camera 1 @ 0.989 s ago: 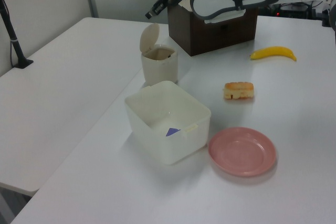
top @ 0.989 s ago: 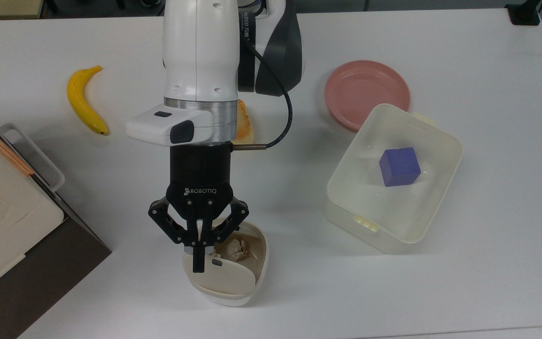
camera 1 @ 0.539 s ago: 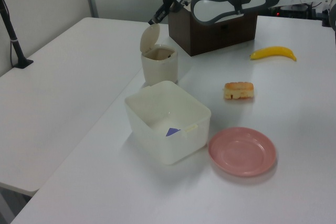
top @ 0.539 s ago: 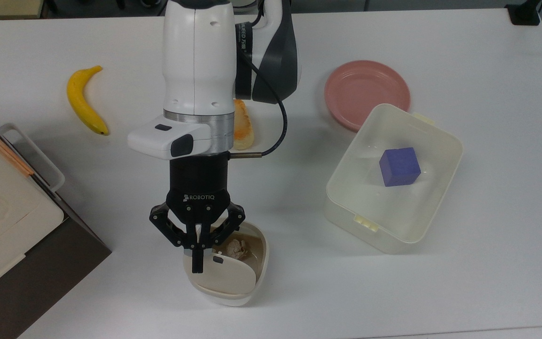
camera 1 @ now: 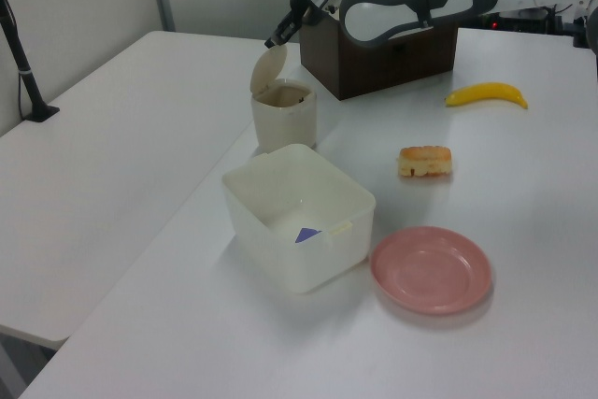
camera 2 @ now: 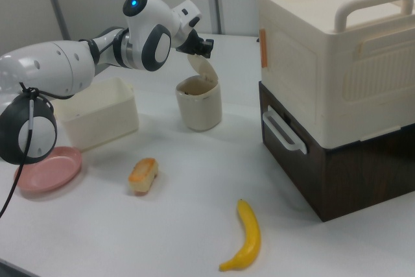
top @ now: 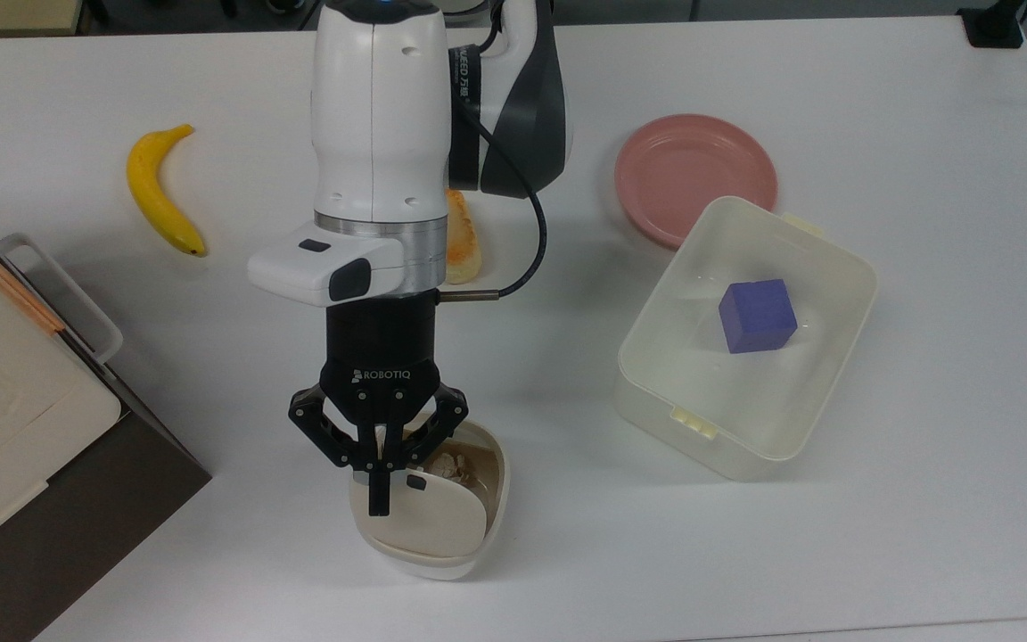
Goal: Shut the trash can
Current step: 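Lower the gripper behind the raised lid and press it forward, then push the lid down over the can opening with the gripper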
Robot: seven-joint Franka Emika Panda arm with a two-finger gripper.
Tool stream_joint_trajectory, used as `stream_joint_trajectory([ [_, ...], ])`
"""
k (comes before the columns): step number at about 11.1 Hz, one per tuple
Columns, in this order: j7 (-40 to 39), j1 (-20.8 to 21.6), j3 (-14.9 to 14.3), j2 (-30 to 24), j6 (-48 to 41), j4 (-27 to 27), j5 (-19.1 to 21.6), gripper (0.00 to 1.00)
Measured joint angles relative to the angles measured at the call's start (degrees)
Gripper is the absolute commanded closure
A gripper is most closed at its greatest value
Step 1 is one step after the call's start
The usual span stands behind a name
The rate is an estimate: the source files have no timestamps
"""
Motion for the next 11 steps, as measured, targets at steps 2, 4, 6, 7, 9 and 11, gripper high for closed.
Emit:
stream_joint_trajectory([
  [2, 0.00, 0.15, 0.01, -0.75, 0.00, -0.88, 0.00, 1.00],
  [4, -0.21, 0.28, 0.01, -1.56, 0.00, -2.65, -0.03, 1.00],
  [6, -0.40, 0.39, 0.02, -1.86, 0.00, -4.02, -0.04, 1.00],
  [7, -0.62, 0.55, 0.03, -1.98, 0.00, -4.51, -0.05, 1.00],
  [9, -0.92, 0.90, 0.11, -2.26, 0.00, -5.21, -0.05, 1.00],
  [11, -0.98, 1.17, 0.11, -3.40, 0.00, -6.52, -0.05, 1.00],
])
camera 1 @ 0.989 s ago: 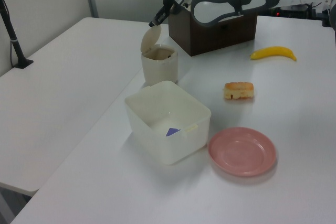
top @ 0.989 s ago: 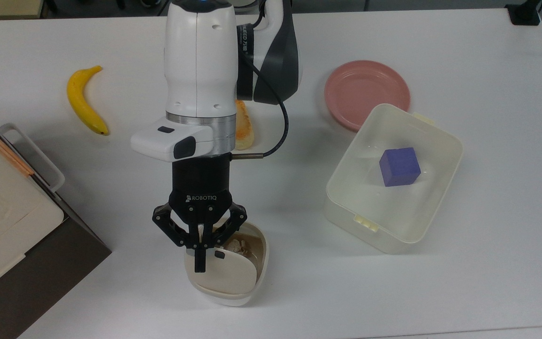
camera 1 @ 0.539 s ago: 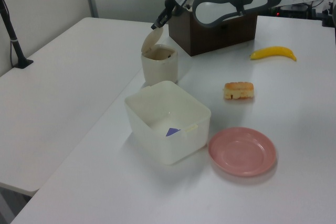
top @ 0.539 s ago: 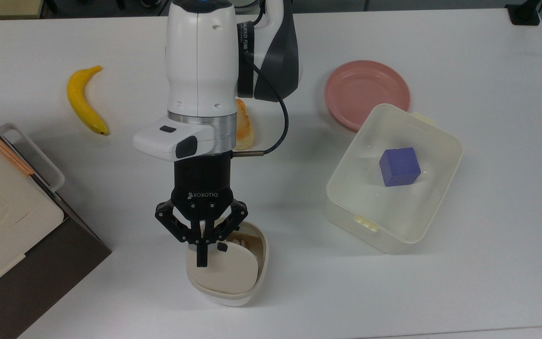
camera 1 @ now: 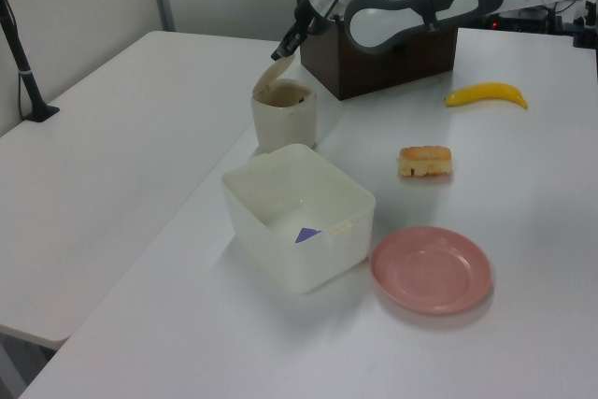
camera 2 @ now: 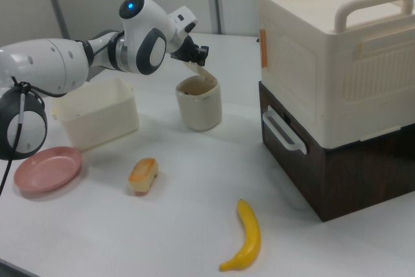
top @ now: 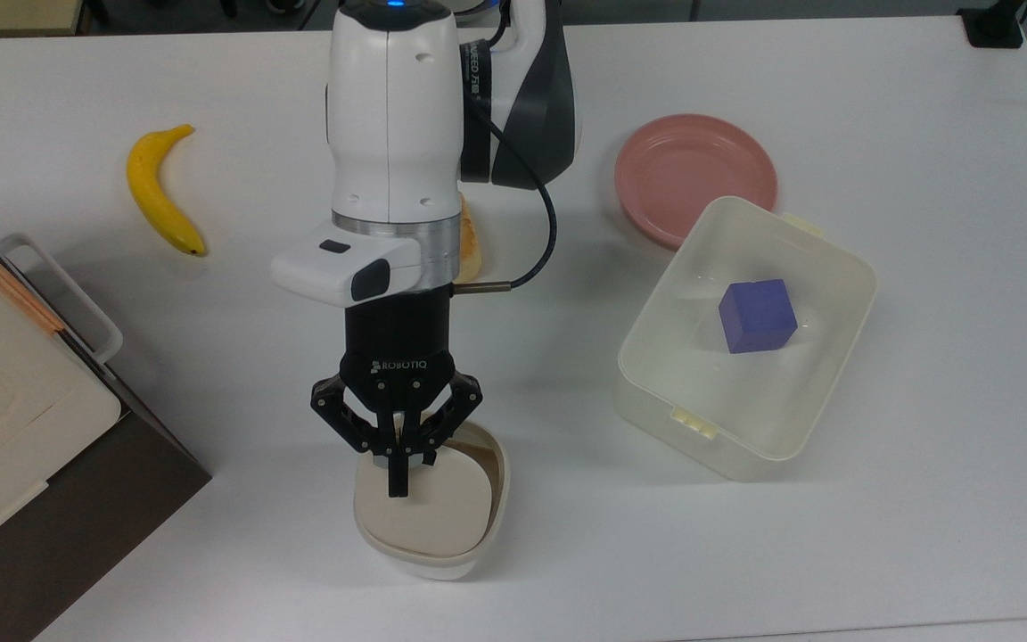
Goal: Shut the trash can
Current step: 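Push the lid down over the can opening with the gripper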
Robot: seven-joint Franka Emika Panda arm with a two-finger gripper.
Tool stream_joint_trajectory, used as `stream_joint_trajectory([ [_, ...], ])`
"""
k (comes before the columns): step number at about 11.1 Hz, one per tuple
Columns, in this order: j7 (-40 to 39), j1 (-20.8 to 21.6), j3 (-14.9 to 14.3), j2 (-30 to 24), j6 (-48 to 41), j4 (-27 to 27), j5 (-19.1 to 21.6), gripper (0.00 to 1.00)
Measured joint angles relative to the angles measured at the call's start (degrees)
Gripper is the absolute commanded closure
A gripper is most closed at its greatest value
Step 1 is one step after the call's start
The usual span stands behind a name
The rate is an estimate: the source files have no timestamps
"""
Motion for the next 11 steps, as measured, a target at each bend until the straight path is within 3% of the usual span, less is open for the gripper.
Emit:
stream_joint_trajectory([
  [5, -0.05, 1.22, 0.06, -3.77, 0.00, -6.39, 0.00, 1.00],
  [11, -0.05, 1.64, 0.06, -4.40, 0.00, -8.68, 0.00, 1.00],
])
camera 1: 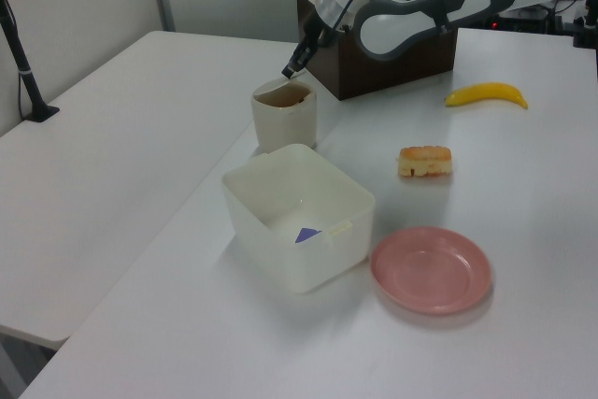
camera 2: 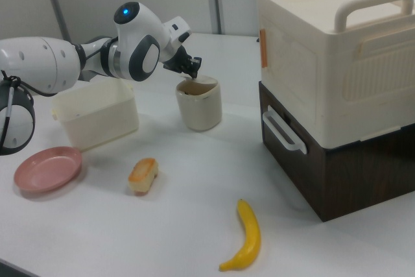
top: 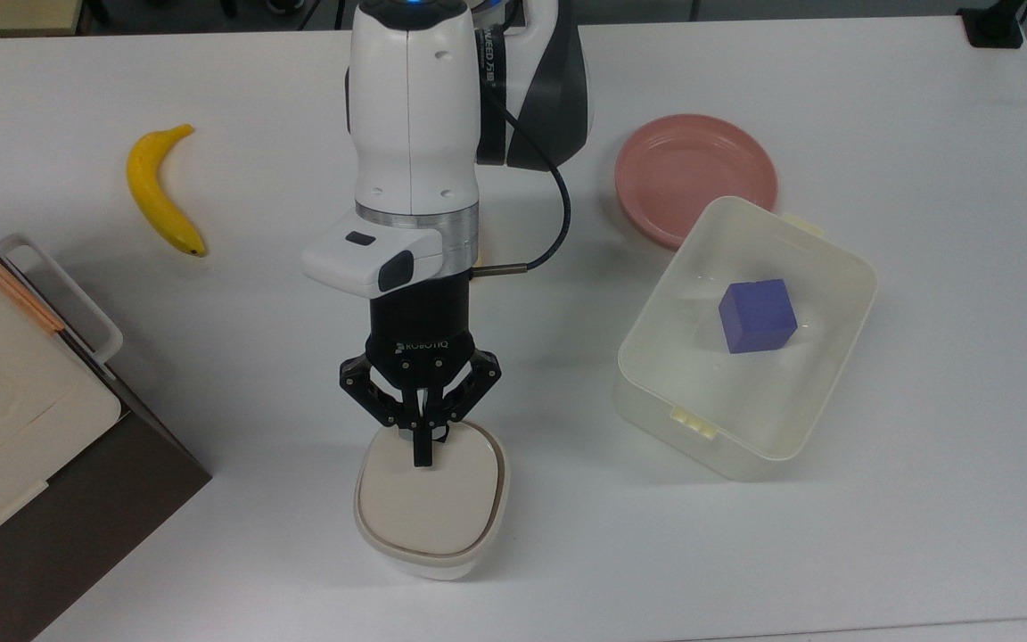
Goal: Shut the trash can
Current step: 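Push the lid down over the can opening with the gripper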
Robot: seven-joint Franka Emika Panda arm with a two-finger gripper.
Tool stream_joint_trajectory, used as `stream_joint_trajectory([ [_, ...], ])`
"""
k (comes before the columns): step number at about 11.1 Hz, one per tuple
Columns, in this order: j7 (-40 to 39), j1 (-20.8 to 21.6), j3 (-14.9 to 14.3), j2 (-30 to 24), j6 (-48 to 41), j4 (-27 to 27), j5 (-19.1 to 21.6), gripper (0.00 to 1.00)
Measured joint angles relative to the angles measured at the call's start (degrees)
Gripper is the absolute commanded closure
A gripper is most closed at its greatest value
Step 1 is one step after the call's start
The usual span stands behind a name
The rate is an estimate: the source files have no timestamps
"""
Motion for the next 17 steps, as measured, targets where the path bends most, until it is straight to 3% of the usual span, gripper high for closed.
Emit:
stream_joint_trajectory([
  [17, -1.23, 0.19, 0.31, -3.39, -2.89, -6.93, 0.00, 1.00],
])
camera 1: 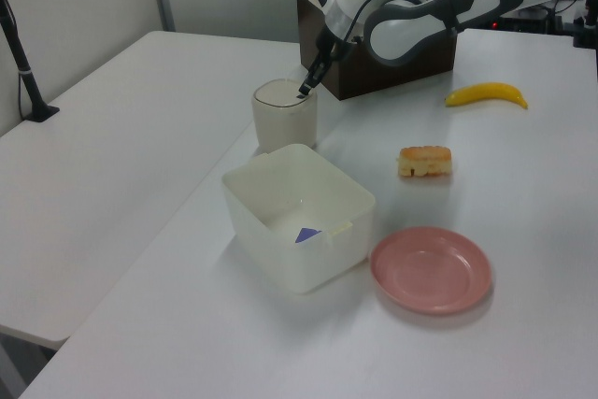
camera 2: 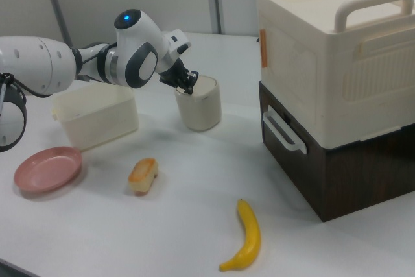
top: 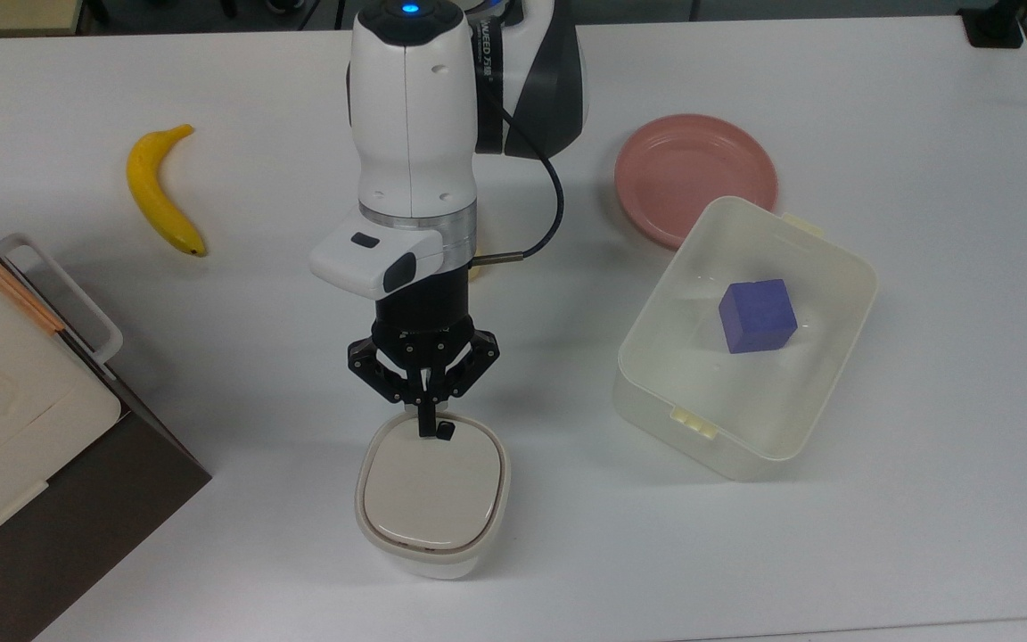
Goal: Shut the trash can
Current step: 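Push the lid down over the can opening with the gripper, then press the closed lid down, then lift the gripper away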
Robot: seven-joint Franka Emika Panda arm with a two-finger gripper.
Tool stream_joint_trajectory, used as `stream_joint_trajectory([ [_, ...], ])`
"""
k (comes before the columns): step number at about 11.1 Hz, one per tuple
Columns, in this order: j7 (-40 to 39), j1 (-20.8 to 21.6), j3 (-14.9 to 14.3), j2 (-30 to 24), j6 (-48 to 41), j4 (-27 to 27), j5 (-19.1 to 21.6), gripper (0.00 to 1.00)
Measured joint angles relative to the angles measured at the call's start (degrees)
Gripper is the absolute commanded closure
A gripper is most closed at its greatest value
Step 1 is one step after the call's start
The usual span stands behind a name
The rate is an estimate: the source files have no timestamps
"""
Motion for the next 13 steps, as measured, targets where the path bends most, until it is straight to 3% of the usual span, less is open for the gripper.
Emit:
stream_joint_trajectory([
  [13, -1.03, -0.11, 0.00, -0.51, 0.02, -0.07, 0.00, 1.00],
])
